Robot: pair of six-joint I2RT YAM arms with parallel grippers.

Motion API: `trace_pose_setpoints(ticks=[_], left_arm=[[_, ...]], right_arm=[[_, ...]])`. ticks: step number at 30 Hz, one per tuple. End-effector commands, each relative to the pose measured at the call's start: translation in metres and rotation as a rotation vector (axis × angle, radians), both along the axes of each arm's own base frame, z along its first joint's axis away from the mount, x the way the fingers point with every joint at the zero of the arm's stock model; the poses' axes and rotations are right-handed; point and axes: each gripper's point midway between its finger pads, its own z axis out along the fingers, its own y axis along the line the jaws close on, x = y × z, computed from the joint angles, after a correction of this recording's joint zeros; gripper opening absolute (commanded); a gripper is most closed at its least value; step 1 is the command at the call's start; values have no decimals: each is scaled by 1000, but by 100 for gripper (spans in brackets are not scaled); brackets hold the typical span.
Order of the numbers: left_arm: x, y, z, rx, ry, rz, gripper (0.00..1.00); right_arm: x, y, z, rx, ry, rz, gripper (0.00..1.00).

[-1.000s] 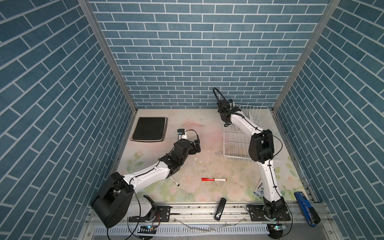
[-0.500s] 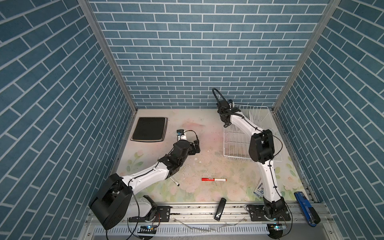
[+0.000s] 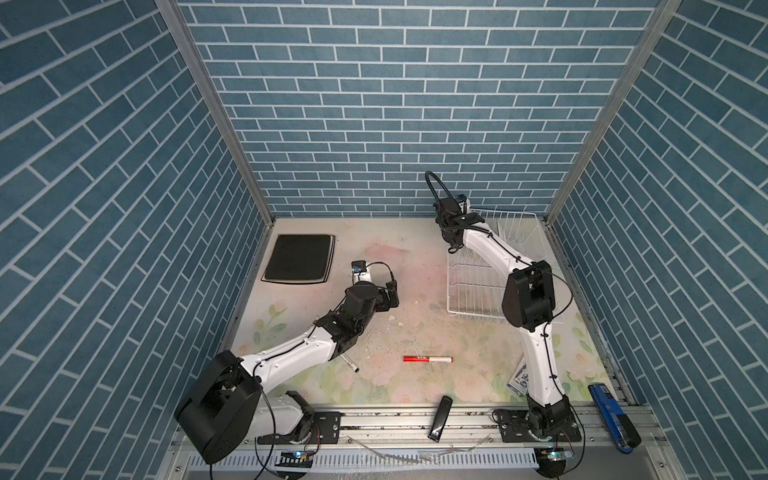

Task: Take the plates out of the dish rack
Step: 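Close the right gripper on the rim of the nearest white plate, then lift the white plate up out of the rack with the right gripper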

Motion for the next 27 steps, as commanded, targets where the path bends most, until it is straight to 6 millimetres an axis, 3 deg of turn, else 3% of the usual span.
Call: trace_pose_setpoints(ticks=[1, 16, 17, 27], left_arm=[[-3, 3, 1, 9, -2, 8, 100], [-2, 3, 4, 13, -2, 7, 100], [-2, 3, 5, 12, -3, 7, 100], [-3, 4, 5, 11, -3, 10, 100]], right_arm=[[-6, -7, 32, -31, -60, -14, 0], [-9, 0, 40, -38, -67, 11, 0], [-12, -2, 56, -24, -95, 10, 0], [-17, -1, 66, -8, -118, 24, 0]])
